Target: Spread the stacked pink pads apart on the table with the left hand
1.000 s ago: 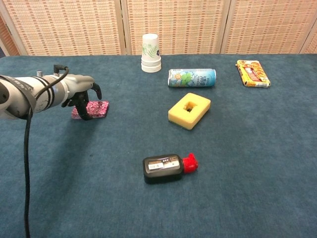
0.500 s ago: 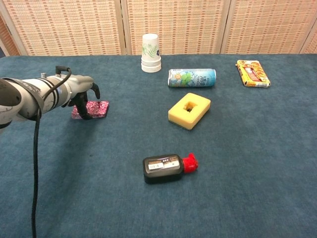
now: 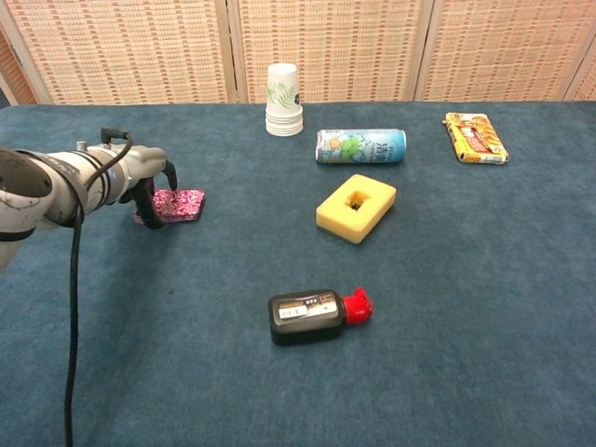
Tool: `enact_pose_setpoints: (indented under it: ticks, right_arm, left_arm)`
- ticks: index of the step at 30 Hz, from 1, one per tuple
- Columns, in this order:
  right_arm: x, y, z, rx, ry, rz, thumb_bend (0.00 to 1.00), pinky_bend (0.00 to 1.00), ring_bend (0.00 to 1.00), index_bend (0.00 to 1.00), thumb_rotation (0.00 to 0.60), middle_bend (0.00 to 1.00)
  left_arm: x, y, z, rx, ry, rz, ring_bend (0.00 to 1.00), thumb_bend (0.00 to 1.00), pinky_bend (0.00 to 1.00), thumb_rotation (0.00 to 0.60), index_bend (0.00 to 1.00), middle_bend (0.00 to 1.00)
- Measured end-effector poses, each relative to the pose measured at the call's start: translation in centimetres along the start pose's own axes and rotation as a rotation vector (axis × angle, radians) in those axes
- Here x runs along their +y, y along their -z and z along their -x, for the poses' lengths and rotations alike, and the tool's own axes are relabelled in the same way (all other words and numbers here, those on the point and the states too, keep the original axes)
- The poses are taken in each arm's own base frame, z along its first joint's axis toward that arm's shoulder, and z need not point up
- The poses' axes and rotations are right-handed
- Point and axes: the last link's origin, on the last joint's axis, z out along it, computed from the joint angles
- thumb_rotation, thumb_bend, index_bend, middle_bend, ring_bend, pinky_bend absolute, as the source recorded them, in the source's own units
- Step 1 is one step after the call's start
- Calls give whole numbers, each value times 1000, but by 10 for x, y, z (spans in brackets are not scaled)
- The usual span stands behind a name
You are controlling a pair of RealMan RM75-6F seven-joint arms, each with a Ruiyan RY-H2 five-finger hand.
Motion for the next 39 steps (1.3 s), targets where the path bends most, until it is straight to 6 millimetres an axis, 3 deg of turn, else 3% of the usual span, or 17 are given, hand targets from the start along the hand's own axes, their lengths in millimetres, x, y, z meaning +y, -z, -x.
enact_pose_setpoints:
  ticks: [39]
  right_arm:
    - [0,-1,1,-8,1,1,93,304,187,399,600,335]
  left_arm:
    - [-2,2,0,58,64,30,879,356,794,600,353,818]
